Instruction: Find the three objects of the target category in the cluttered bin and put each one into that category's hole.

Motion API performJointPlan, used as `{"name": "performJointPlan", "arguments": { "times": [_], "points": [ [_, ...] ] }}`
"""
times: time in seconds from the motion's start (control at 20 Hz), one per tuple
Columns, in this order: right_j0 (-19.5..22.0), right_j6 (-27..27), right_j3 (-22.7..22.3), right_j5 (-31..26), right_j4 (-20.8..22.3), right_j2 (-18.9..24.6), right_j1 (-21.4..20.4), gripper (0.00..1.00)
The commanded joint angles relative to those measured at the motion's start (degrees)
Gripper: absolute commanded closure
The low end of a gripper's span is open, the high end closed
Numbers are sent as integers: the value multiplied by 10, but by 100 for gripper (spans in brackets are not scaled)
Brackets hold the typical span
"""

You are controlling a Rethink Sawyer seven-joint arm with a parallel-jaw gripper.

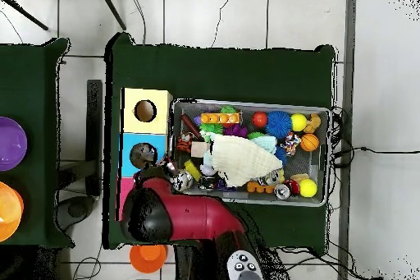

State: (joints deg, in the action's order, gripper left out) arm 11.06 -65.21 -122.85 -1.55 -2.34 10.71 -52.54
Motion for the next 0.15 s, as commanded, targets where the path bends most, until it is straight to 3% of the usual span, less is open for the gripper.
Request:
{"name": "performJointPlan", "arguments": {
  "times": [0.05,0.15],
  "points": [
    [19,-148,-11,-62,-35,-15,-48,0],
    [15,-135,-9,-82,-32,-21,-43,0]
  ]
}}
